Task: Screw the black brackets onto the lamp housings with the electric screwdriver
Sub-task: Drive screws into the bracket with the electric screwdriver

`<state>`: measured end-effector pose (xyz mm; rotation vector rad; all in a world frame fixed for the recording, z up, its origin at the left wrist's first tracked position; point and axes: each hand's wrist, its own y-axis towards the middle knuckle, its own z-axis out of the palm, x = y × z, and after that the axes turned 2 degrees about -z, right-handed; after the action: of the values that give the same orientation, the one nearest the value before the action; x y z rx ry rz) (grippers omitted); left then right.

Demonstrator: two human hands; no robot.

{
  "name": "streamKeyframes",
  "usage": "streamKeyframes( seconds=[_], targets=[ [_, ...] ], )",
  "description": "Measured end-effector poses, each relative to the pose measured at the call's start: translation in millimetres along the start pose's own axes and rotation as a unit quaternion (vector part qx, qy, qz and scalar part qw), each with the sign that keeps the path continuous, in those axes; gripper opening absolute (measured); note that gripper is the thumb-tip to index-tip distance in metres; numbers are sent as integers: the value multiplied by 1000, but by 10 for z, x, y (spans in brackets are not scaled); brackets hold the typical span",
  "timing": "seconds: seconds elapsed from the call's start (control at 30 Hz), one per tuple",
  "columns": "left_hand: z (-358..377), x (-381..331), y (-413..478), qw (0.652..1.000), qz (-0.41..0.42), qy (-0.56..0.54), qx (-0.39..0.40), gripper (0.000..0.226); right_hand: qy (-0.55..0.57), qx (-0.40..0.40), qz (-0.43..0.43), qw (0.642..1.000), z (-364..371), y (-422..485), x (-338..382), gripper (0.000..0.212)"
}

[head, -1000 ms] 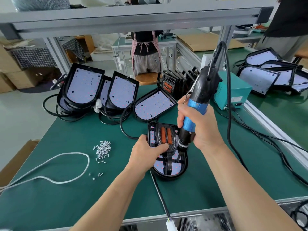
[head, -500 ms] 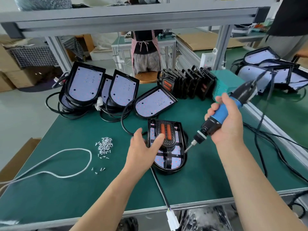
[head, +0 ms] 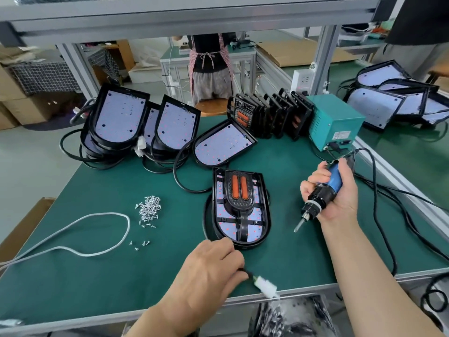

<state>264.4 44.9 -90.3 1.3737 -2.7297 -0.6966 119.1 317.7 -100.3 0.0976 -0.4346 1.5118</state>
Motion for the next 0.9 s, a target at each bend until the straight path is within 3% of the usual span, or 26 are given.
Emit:
streamKeyframes(
  seconds=[0.1,0.2,0.4,0.73,0.9],
  targets=[
    [119,-106,33,992,-74,47,-93,31,5,-1,3,1000,-3,-5,3,34],
    [184,-180,137,979,-119,92,-134,35,-8,1,2,1000,-3,-14,-12,33],
    [262,-175,122,974,-136,101,-149,31,-21,2,5,1000,7,-35,-20,32],
    [141,-159,-33,983,-151,11,-102,24,-36,-1,0,999,-8,-40,-3,32],
    [-198,175,-219,962,-235,22,-133,12,-42,0,-1,999,-13,-36,8,32]
  ],
)
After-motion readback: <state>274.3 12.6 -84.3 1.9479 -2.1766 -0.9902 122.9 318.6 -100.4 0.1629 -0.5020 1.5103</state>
